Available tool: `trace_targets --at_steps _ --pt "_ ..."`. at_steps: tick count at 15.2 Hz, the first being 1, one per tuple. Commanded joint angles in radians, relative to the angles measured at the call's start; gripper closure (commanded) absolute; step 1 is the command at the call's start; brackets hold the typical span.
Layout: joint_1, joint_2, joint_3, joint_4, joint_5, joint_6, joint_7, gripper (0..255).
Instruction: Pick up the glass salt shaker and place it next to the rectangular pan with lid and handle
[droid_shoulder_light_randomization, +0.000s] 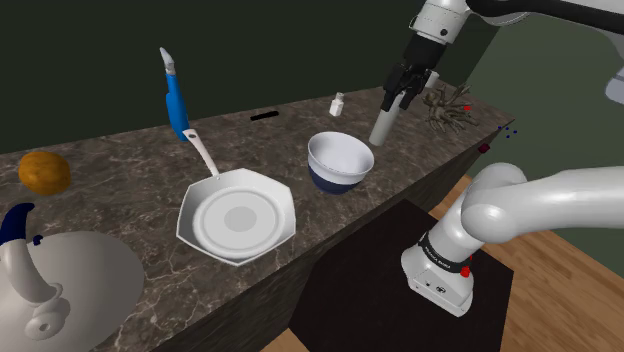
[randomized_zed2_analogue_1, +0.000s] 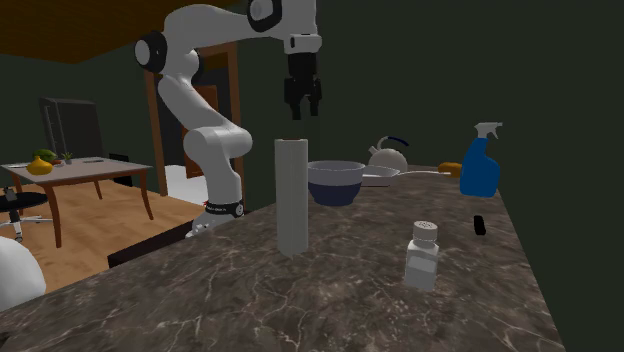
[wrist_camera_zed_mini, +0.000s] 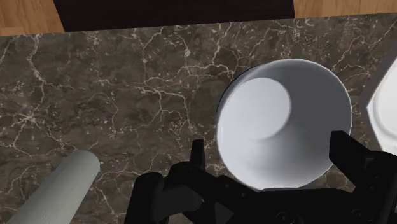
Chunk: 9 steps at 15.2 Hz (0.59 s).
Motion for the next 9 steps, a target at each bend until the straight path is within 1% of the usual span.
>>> trace_targets --at_steps 1,9 --pt "0.000 0.000 0.000 0.000 0.000 0.000 0.000 0" --pt "-0.028 0.264 -0.090 0.096 -0.068 0.155 -0.113 0"
